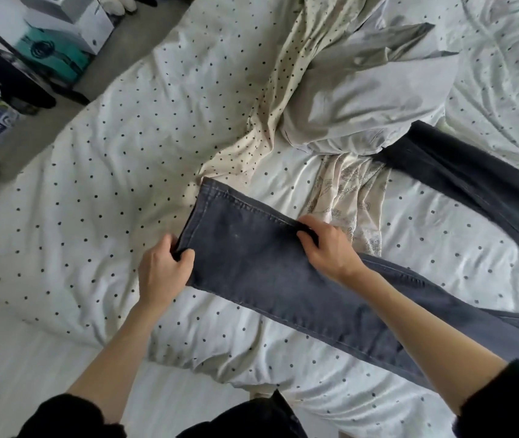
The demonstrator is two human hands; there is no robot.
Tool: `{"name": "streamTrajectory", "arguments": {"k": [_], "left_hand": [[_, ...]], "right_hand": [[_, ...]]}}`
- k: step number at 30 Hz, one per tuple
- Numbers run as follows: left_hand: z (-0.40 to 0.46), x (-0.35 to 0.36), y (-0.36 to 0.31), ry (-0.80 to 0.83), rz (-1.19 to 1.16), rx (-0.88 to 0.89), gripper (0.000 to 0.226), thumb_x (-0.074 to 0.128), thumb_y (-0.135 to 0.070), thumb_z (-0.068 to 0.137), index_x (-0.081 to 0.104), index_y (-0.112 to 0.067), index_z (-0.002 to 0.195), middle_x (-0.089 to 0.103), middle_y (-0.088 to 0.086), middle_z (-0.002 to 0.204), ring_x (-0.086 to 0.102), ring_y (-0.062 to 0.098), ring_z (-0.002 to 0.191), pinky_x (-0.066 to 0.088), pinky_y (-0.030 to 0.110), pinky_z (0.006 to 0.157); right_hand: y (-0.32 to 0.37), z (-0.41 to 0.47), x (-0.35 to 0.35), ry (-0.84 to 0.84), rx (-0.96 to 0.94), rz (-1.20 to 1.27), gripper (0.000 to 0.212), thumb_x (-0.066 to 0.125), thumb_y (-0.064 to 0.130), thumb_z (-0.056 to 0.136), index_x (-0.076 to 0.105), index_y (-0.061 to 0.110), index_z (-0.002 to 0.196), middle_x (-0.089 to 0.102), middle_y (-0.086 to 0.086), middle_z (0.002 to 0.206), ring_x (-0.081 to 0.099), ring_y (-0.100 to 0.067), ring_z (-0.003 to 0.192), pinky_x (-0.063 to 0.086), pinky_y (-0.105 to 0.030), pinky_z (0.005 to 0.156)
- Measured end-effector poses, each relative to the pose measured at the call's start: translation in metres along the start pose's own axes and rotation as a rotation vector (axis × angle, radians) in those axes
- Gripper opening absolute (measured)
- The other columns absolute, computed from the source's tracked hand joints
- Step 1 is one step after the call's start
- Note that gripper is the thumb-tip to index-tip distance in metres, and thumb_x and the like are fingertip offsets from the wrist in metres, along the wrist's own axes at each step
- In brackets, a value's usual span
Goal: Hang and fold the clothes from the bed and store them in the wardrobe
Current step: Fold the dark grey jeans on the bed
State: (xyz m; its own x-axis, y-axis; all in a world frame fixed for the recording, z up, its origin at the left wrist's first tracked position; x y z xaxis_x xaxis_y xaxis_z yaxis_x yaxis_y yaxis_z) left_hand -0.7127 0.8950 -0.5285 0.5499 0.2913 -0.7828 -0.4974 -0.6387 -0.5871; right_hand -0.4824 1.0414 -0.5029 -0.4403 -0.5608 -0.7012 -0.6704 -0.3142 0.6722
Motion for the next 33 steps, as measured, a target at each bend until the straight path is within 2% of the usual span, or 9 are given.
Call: {"name": "streamTrajectory", "arguments": {"k": [3,7,9,11,13,16,22,27,33], "left_hand": [[0.01,0.009,0.006,0.123,0.003,-0.112,0.013,0.052,-0.014,0.081,0.042,-0.007,0.076,0.051,0.007,0.067,0.047,0.028,0.063,0.036,0.036,0.056],[0.015,0.015,0.01,0.11,0.026,-0.101,0.009,0.049,-0.016,0.083,0.042,-0.012,0.079,0.052,0.003,0.068,0.049,0.027,0.063,0.037,0.035,0.056],[0.015,0.022,0.014,0.128,0.115,-0.173,0.008,0.05,-0.017,0.084,0.046,-0.012,0.09,0.056,0.004,0.08,0.055,0.03,0.076,0.039,0.035,0.062],[0.016,0.031,0.014,0.159,0.162,-0.213,0.025,0.051,-0.011,0.086,0.047,-0.008,0.111,0.054,0.012,0.106,0.053,0.034,0.098,0.042,0.04,0.074],[0.017,0.038,0.0,0.102,0.212,-0.116,0.038,0.051,-0.003,0.085,0.045,-0.002,0.123,0.049,0.019,0.119,0.046,0.037,0.111,0.04,0.045,0.085],[0.021,0.051,-0.044,0.029,0.238,0.15,0.04,0.052,0.001,0.083,0.05,0.0,0.123,0.051,0.021,0.117,0.047,0.038,0.109,0.041,0.045,0.086],[0.02,0.096,-0.161,-0.02,0.313,0.537,0.033,0.061,0.002,0.072,0.061,-0.005,0.104,0.055,0.017,0.109,0.052,0.037,0.101,0.042,0.049,0.081],[0.015,0.147,-0.236,0.154,0.342,0.783,0.04,0.059,0.0,0.076,0.057,-0.005,0.116,0.048,0.016,0.129,0.045,0.035,0.12,0.041,0.048,0.097],[0.024,0.22,-0.301,0.305,0.457,0.949,0.057,0.046,-0.002,0.091,0.03,-0.014,0.144,0.013,0.009,0.156,0.009,0.025,0.145,0.02,0.039,0.117]], "right_hand": [[0.002,0.014,0.013,0.059,0.033,-0.05,0.028,0.045,0.007,0.093,0.057,0.008,0.119,0.067,-0.017,0.101,0.061,-0.039,0.089,0.048,-0.044,0.078],[-0.004,0.022,0.017,-0.016,0.089,-0.04,0.028,0.047,0.006,0.092,0.059,0.009,0.118,0.068,-0.018,0.096,0.062,-0.039,0.085,0.048,-0.045,0.079],[-0.007,0.023,0.021,-0.023,0.086,-0.069,0.031,0.049,0.011,0.093,0.058,0.013,0.123,0.068,-0.013,0.104,0.062,-0.035,0.095,0.046,-0.046,0.089],[-0.014,0.025,0.027,0.032,0.093,-0.147,0.04,0.049,0.017,0.095,0.048,0.018,0.135,0.061,-0.007,0.124,0.055,-0.028,0.116,0.038,-0.049,0.101],[-0.026,0.023,0.027,0.088,0.126,-0.249,0.049,0.047,0.023,0.096,0.035,0.021,0.143,0.046,-0.002,0.141,0.039,-0.024,0.132,0.028,-0.048,0.109],[-0.043,0.015,0.014,0.089,0.145,-0.294,0.049,0.044,0.024,0.097,0.032,0.023,0.144,0.041,0.0,0.144,0.035,-0.024,0.134,0.023,-0.046,0.109],[-0.103,-0.009,-0.069,-0.231,0.258,-0.373,0.039,0.047,0.018,0.096,0.049,0.016,0.135,0.053,-0.005,0.135,0.045,-0.026,0.126,0.028,-0.042,0.104],[-0.158,-0.018,-0.126,-0.227,0.451,-0.476,0.045,0.044,0.023,0.097,0.037,0.018,0.141,0.044,-0.004,0.14,0.036,-0.025,0.13,0.027,-0.043,0.103],[-0.213,0.001,-0.158,-0.2,0.505,-0.563,0.053,0.043,0.034,0.097,0.026,0.019,0.145,0.037,-0.004,0.141,0.034,-0.025,0.128,0.029,-0.039,0.1]]}}
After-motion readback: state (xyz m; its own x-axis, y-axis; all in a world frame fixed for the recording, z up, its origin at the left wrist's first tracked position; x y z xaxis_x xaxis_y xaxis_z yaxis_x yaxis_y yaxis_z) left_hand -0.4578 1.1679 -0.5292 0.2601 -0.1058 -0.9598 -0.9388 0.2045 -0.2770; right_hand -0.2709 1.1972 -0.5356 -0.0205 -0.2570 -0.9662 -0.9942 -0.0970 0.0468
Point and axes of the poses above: each hand's wrist, its own z-axis towards the middle knuckle, its own x-axis out of the palm, y = z × x, the point moved 3 cm from there along z, towards the middle knuckle
